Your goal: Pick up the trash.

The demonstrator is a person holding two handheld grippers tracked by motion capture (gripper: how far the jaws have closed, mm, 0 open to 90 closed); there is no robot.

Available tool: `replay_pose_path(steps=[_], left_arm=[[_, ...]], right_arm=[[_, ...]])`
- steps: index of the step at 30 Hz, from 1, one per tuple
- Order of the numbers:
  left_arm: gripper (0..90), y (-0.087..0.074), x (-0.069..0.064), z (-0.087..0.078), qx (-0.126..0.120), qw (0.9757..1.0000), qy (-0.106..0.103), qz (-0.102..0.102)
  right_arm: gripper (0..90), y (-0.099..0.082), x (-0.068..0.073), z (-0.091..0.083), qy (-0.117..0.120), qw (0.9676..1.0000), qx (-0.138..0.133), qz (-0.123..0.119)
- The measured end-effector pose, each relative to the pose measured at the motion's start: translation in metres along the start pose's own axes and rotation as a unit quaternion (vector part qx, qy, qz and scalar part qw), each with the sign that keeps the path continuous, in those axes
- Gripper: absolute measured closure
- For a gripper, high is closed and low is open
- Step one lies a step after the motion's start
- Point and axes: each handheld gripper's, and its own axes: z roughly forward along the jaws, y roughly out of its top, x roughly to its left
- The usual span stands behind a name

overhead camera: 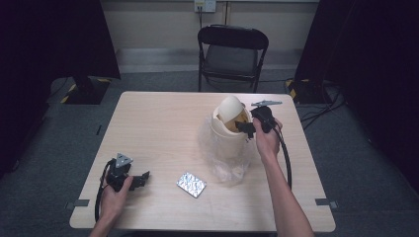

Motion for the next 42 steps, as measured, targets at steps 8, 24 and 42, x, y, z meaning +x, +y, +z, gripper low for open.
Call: replay_pose_path(steps=[8,24,42], left_arm=[[11.2,0.000,0.000,0.000,0.000,1.0000,0.000,0.001],[11.2,0.000,0.000,0.000,0.000,1.0000,0.000,-0.001],[11.2,0.000,0.000,0.000,0.000,1.0000,-0.001,-0.001]], right_arm=[[14.1,0.004,-0.001,0.005,0.003,1.0000,-0.002,0.000],[14.1,-0.003,0.002,-0.025,0.017,0.9992,-0.033,-0.014],[14.4,-0.041,0.025,-0.074,0.039,0.9977,-0.043,-0.036]])
